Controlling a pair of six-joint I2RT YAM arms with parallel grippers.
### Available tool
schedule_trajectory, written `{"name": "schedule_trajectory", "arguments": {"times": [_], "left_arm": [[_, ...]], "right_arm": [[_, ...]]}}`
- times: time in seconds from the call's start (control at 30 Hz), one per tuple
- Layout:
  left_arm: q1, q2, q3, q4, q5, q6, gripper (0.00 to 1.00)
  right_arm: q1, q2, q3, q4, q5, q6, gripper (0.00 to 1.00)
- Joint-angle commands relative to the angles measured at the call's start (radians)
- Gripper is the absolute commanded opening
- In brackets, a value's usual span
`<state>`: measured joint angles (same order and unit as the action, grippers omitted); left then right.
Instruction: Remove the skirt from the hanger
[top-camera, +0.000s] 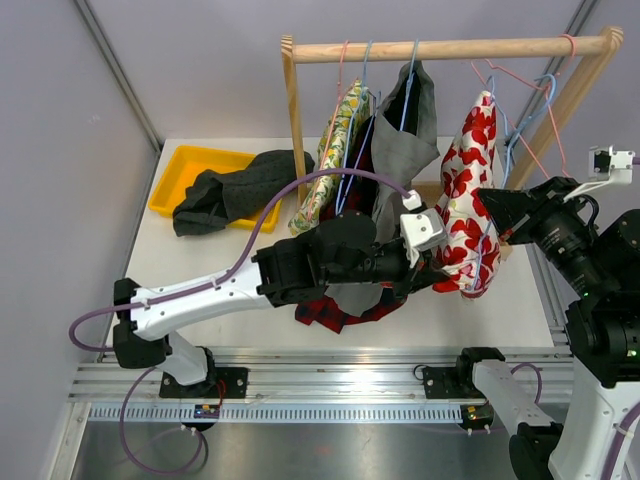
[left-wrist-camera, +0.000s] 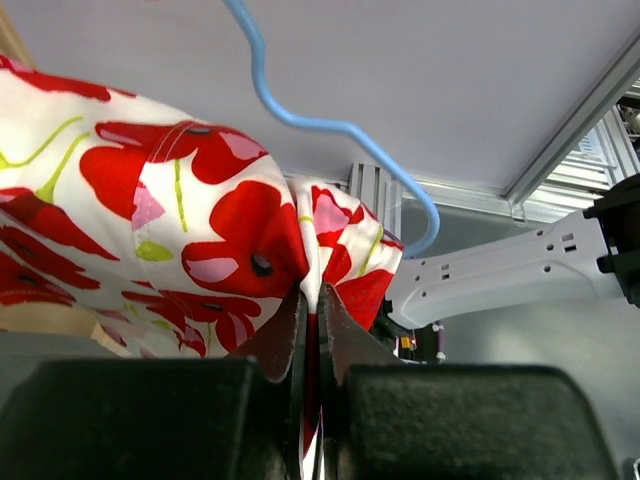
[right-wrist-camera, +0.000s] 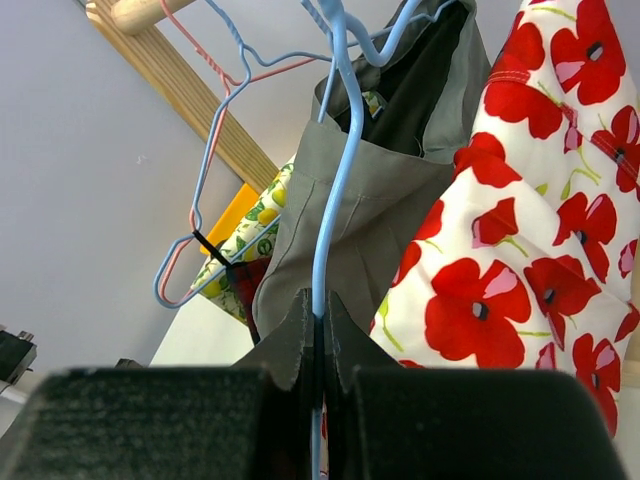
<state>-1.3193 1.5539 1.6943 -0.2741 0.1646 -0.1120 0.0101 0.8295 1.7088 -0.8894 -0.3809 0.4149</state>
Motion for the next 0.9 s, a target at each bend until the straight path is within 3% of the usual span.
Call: {"name": "schedule_trajectory", "arguments": {"times": [0.0, 0.2, 0.47, 0.67, 0.87], "left_arm": [[-0.024, -0.098, -0.086, -0.023, -0.034, -0.018, 0.0], [-0.116, -0.267, -0.274, -0.131, -0.152, -0.049, 0.0], [-0.3, -0.513, -0.526, -0.315, -0.382, -0.228, 0.0], [-0.418, -0.574, -0.62, -0.428, -0.516, -0.386, 0.0], [-0.445, -0.568, -0.634, -0.51, -0.618, -0.44, 0.0]], "right_arm": [[-0.002, 0.013, 0.069, 0.08, 0.056, -0.037, 0.0], [-0.002, 0.095, 0.156, 0.066, 0.158, -0.077, 0.0], [-0.004, 0.204, 0.219, 0.13, 0.136, -0.064, 0.0], [-0.002, 0.296, 0.236, 0.179, 0.109, -0.051, 0.0], [-0.002, 0.358, 0.215, 0.236, 0.082, -0.03, 0.0]]}}
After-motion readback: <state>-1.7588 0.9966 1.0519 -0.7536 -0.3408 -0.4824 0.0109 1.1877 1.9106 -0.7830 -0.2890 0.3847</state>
